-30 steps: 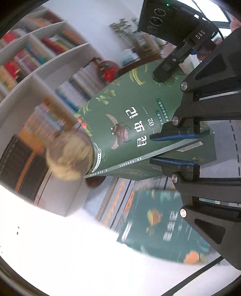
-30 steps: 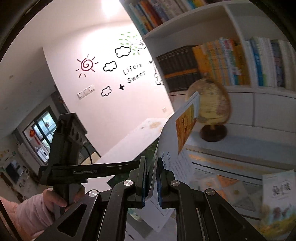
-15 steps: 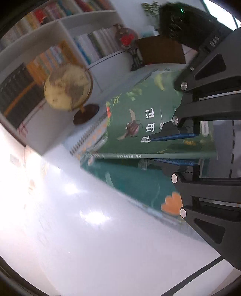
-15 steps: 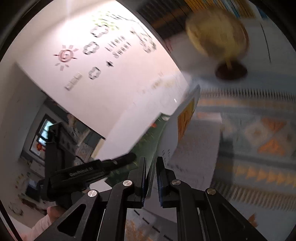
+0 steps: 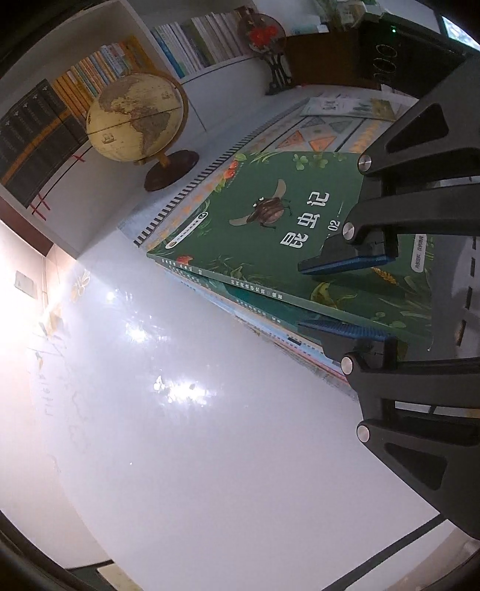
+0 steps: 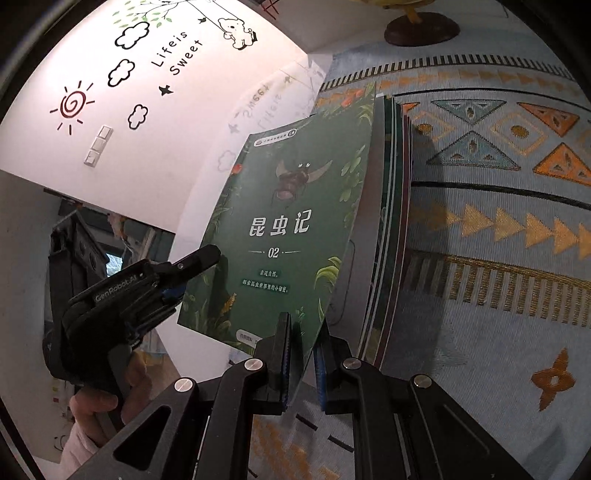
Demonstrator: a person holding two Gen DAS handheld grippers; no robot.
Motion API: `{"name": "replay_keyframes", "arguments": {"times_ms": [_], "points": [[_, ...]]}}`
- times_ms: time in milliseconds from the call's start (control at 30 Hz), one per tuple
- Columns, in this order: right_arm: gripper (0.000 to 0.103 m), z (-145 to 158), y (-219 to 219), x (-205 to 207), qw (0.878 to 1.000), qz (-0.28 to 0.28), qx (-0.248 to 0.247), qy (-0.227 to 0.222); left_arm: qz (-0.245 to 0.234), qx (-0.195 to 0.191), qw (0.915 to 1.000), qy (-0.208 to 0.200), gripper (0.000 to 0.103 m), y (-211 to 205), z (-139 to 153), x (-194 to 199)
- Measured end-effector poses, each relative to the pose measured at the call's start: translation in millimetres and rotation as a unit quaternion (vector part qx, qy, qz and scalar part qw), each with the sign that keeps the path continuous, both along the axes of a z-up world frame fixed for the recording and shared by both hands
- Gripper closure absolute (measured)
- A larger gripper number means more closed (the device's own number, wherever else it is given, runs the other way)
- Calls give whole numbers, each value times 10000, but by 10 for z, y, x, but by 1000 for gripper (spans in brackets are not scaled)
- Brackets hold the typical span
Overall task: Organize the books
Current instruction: 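Lower the beetle book onto the teal book, then open both tools and release the beetle book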
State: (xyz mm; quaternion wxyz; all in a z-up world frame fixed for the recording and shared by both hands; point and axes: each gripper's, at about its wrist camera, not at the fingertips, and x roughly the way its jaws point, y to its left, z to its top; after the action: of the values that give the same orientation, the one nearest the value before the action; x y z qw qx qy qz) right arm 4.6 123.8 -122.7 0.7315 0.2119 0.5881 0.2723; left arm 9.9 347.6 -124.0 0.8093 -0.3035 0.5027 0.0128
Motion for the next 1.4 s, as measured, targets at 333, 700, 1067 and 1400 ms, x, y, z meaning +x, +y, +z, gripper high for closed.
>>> {"name": "replay_keyframes", "arguments": {"times_ms": [333, 700, 1067, 1400], "points": [[92, -32, 34, 67, 9996, -187, 102, 177, 48, 302, 9994, 134, 74, -24, 30, 52], [89, 74, -65, 70, 9997, -207, -57, 145, -65, 1356, 9893, 529, 67, -162, 120, 77], [88, 187, -362, 46, 9968, -202, -768, 69, -2, 1320, 9905, 374, 61, -352, 296, 75], [88, 256, -1169, 124, 9972, -716, -3, 193, -324, 1380, 9899, -10, 60, -910, 656, 64]]}}
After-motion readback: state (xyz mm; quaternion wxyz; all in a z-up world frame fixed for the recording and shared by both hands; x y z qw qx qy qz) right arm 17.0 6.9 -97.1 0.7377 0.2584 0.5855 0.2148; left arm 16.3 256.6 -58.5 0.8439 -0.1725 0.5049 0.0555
